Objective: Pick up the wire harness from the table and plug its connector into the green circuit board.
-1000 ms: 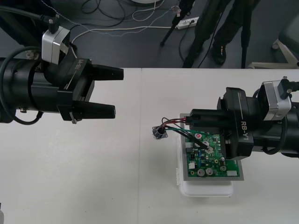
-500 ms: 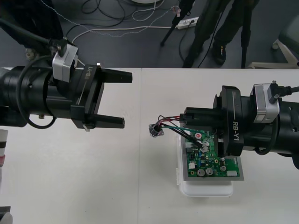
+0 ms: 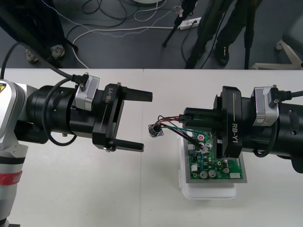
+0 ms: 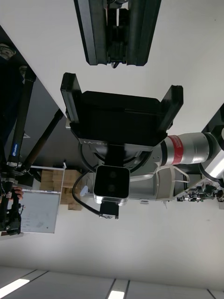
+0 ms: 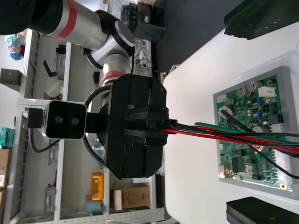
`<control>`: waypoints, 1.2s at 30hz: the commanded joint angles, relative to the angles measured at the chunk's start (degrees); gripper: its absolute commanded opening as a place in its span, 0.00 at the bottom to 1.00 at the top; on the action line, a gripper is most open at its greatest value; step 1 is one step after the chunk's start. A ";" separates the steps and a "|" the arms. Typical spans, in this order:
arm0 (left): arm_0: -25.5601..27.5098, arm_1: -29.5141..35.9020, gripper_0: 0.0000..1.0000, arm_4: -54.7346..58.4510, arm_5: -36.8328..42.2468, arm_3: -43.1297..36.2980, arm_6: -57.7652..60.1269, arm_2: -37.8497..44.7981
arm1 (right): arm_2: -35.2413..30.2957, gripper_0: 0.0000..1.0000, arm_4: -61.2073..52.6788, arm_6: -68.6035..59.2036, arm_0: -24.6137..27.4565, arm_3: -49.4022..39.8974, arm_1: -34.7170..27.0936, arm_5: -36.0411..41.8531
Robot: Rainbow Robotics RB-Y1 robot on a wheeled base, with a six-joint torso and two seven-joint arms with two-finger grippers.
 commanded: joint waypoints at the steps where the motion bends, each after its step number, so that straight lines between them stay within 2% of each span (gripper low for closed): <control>1: 0.97 -2.04 1.00 0.74 4.99 -0.52 -7.67 -2.33 | -1.70 0.00 0.15 3.40 0.64 -2.18 0.63 0.49; 16: -0.96 -2.13 0.99 1.27 10.18 -0.52 -8.73 -5.76 | -1.35 0.00 0.06 4.02 0.56 -2.18 1.68 0.49; 36: -3.51 -1.69 0.99 3.73 10.35 -0.52 -8.38 -7.96 | -1.35 0.00 -0.64 3.75 0.64 -2.18 1.77 0.40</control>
